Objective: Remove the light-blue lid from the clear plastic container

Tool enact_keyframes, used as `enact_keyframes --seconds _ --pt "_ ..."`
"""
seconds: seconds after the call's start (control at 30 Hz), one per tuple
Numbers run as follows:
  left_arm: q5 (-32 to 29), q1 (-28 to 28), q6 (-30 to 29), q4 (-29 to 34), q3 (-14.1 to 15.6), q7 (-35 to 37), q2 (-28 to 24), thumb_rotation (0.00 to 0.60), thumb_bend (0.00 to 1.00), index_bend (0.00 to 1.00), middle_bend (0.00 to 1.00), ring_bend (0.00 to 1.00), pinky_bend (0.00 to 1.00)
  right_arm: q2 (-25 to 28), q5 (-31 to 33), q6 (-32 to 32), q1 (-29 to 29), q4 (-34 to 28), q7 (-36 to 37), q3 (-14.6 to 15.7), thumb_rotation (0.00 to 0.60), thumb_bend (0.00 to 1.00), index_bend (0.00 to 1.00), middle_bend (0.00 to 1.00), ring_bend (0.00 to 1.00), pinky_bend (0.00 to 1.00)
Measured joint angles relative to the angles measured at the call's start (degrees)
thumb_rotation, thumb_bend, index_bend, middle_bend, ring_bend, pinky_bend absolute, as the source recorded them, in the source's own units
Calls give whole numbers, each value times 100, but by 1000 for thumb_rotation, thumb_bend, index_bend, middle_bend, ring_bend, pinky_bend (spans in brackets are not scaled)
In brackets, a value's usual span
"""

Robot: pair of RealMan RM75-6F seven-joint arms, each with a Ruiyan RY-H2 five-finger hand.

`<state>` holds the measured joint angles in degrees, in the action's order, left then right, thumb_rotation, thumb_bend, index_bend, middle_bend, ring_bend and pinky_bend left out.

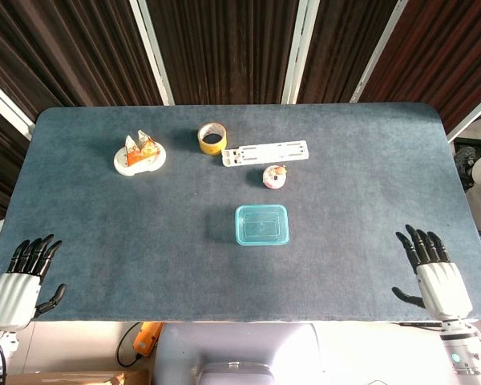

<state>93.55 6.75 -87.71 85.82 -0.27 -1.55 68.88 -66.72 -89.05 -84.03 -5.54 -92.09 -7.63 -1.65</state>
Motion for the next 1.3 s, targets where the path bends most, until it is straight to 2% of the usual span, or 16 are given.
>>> enact_keyframes --seconds 0.2,0.33,0.43,0.53,0.73,0.83,1.07,1.3 --pt "226 86 -22 -78 33 254 88 600 319 0 0 0 4 25 86 -12 35 -68 -42 -15 600 131 0 0 0 0" --pt "594 310 -20 -257 53 747 319 600 302 0 0 0 0 13 63 13 29 -101 -100 0 600 130 0 0 0 0" --pt "827 668 199 -341 48 1082 531 600 289 0 0 0 0 13 38 96 0 -136 -112 30 600 131 0 0 0 0" --pt "870 1024 653 -332 -11 1125 741 600 288 0 0 0 0 14 50 178 -44 -177 -107 28 600 131 0 0 0 0" --pt "450 1781 1988 -223 -257 1109 1241 600 286 0 0 0 0 86 127 382 -163 -244 -100 -12 600 131 0 0 0 0" --pt "105 2156 2541 -302 -440 1055 1684 600 285 0 0 0 0 133 199 464 -211 -259 -106 -46 600 130 0 0 0 0" --pt "-426 2775 2872 -1152 -880 884 2841 600 284 0 0 0 0 218 411 685 -313 -250 -98 -107 600 130 0 0 0 0" --pt "-1019 3410 3415 -1974 -1269 796 3608 600 284 0 0 0 0 308 555 784 -361 -231 -19 -149 600 131 0 0 0 0"
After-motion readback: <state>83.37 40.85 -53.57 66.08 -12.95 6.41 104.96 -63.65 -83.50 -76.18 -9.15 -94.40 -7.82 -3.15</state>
